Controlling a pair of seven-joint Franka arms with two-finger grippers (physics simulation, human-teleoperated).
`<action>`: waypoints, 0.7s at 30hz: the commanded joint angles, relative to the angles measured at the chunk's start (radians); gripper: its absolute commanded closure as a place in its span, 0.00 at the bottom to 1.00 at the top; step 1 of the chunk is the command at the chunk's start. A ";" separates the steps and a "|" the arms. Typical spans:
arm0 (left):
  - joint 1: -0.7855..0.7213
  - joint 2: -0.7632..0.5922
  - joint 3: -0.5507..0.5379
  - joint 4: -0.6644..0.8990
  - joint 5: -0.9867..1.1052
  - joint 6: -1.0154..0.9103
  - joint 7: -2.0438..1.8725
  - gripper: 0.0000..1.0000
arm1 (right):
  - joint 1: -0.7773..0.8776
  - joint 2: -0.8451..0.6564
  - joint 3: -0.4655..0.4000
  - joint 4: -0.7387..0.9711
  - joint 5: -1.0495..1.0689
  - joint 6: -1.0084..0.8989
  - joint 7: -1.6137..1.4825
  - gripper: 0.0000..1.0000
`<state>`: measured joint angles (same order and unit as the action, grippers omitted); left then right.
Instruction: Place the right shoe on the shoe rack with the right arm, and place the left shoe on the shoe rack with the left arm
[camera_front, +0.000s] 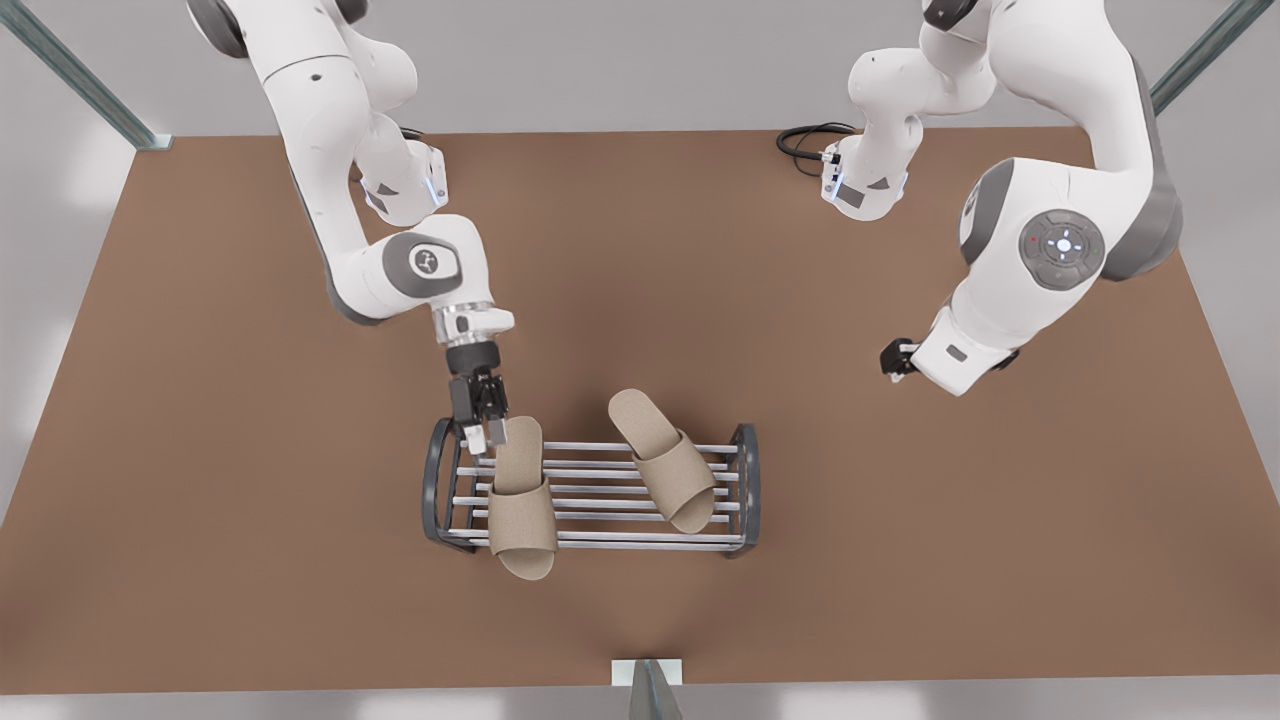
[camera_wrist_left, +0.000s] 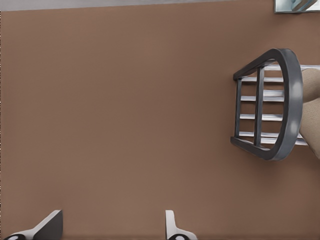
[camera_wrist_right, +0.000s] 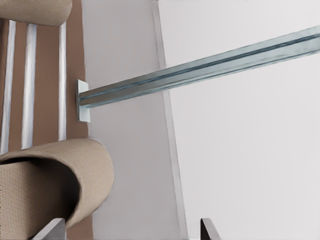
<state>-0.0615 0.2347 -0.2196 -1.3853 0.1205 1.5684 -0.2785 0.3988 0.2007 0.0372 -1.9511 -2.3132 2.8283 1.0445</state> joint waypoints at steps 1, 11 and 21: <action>0.006 -0.026 0.023 -0.001 -0.004 -0.039 0.168 0.00 | -0.004 -0.040 0.027 -0.038 0.082 -0.018 -0.001 0.00; 0.000 -0.064 0.055 -0.004 -0.012 -0.062 0.159 0.00 | -0.394 -0.121 0.075 0.218 2.161 -0.941 -0.890 0.00; 0.000 -0.054 0.055 -0.003 -0.004 -0.059 0.160 0.00 | -0.468 -0.044 0.012 0.204 2.352 -0.997 -1.123 0.00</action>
<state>-0.0613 0.1826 -0.1637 -1.3893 0.1145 1.5110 -0.1660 -0.0596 0.1545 0.0496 -1.7423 -0.0002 1.9109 0.4415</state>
